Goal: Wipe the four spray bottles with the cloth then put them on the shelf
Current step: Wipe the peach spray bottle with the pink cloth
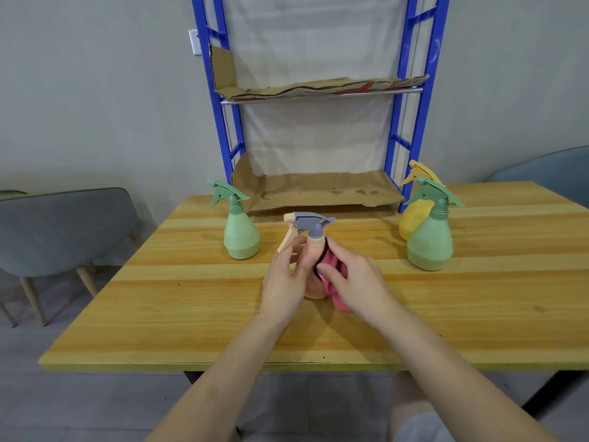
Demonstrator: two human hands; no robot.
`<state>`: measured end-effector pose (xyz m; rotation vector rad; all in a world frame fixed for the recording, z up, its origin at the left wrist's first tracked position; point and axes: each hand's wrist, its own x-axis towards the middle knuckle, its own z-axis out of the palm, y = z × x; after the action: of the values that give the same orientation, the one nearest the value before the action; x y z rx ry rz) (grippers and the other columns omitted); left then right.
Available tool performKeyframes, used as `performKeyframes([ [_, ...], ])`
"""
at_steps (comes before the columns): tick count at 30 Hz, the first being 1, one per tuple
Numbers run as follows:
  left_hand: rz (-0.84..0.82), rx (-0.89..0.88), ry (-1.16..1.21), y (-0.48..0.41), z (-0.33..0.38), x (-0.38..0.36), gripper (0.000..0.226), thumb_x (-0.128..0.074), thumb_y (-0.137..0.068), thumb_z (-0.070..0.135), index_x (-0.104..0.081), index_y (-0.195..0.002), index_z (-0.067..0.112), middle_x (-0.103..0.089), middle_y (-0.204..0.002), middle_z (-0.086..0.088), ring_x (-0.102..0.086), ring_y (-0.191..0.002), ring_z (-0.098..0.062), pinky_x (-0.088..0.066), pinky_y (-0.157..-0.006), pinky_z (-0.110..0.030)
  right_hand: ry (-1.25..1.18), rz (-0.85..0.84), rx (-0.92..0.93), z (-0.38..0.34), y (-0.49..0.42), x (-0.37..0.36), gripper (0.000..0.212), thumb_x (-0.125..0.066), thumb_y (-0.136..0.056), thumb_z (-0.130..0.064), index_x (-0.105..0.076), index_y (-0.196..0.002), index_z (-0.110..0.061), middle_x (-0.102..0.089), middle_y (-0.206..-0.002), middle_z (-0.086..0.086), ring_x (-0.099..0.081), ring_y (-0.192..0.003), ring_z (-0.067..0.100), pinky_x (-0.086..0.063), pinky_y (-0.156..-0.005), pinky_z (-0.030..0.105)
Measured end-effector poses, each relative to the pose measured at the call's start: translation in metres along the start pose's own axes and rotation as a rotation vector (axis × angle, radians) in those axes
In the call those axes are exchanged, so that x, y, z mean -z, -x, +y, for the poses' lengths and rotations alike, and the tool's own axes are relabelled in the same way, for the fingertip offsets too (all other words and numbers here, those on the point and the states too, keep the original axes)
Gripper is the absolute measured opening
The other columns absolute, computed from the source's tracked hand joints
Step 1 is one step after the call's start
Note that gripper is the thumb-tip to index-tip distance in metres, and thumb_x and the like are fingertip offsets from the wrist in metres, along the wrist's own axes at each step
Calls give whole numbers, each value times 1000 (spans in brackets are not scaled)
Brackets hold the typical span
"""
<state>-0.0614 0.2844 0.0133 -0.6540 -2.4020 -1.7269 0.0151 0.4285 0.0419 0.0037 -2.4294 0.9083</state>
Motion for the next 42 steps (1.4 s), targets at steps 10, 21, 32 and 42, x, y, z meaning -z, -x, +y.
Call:
performKeyframes([
  [10, 33, 1, 3, 7, 4, -7, 42, -46, -88, 68, -46, -129, 60, -47, -130, 21, -54, -128, -17, -47, -108, -53, 58, -132, -55, 22, 14, 4, 58, -68, -98, -27, -48, -153, -26, -76, -102, 6, -68, -89, 26, -47, -74, 23],
  [21, -6, -4, -127, 6, 3, -3, 51, -41, -86, 71, -40, -134, 57, -47, -126, 12, -55, -122, -16, -45, -108, -54, 5, -55, 5, 12, 8, 0, 62, -67, -98, -23, -44, -155, -29, -74, -117, 1, -64, -99, 23, -37, -78, 21],
  [32, -30, -25, -116, -2, 7, 2, 37, -50, -94, 62, -52, -128, 49, -63, -122, 20, -61, -114, -5, -52, -98, -51, 19, -5, 28, 9, -2, -2, 61, -68, -96, -27, -47, -153, -29, -72, -121, -4, -64, -103, 19, -41, -80, 25],
  [42, -58, 32, -137, -1, 21, 7, 46, -47, -88, 64, -51, -132, 49, -66, -123, 19, -60, -119, -13, -52, -100, -50, 44, -133, -40, 24, 12, 4, 57, -65, -99, -29, -46, -153, -32, -74, -100, 0, -66, -89, 22, -42, -70, 24],
])
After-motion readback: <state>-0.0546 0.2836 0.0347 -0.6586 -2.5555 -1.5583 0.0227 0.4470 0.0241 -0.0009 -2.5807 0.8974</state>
